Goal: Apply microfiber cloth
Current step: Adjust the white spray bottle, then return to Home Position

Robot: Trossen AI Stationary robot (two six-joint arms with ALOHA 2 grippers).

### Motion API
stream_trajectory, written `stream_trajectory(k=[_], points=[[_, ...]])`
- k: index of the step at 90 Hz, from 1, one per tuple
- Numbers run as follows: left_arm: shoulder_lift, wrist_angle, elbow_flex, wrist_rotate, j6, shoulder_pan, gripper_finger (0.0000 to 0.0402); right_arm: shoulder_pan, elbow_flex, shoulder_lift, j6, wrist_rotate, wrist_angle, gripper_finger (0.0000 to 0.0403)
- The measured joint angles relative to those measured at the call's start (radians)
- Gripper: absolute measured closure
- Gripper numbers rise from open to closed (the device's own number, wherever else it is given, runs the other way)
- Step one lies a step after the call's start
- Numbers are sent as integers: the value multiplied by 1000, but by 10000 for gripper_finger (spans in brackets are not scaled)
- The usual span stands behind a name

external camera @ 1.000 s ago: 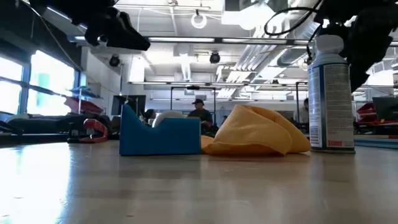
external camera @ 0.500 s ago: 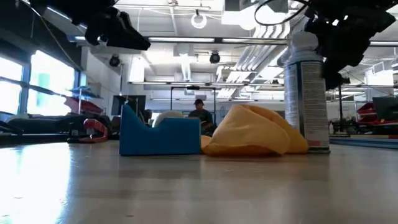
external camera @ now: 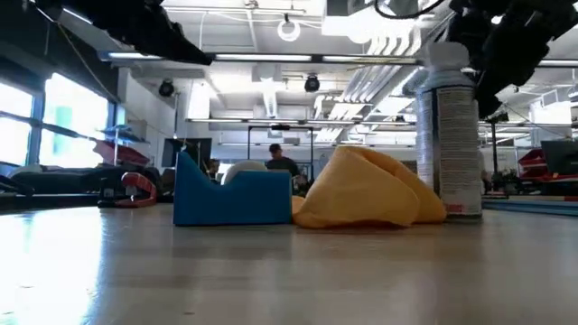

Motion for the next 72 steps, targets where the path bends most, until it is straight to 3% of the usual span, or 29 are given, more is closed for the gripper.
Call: stream_trajectory(k=[17, 37, 55, 72], points=[[-81, 26, -101, 0, -122, 0, 263, 0, 0, -150, 34, 59, -91, 151], [-215, 220, -292, 46, -271, 0, 263, 0, -20, -380, 52, 69, -40, 151], [-294, 370, -422, 56, -337, 0, 263, 0, -127, -589, 45, 58, 125, 151], [-326, 442, -467, 83, -344, -1, 263, 0, -306, -770, 42, 18, 366, 151]])
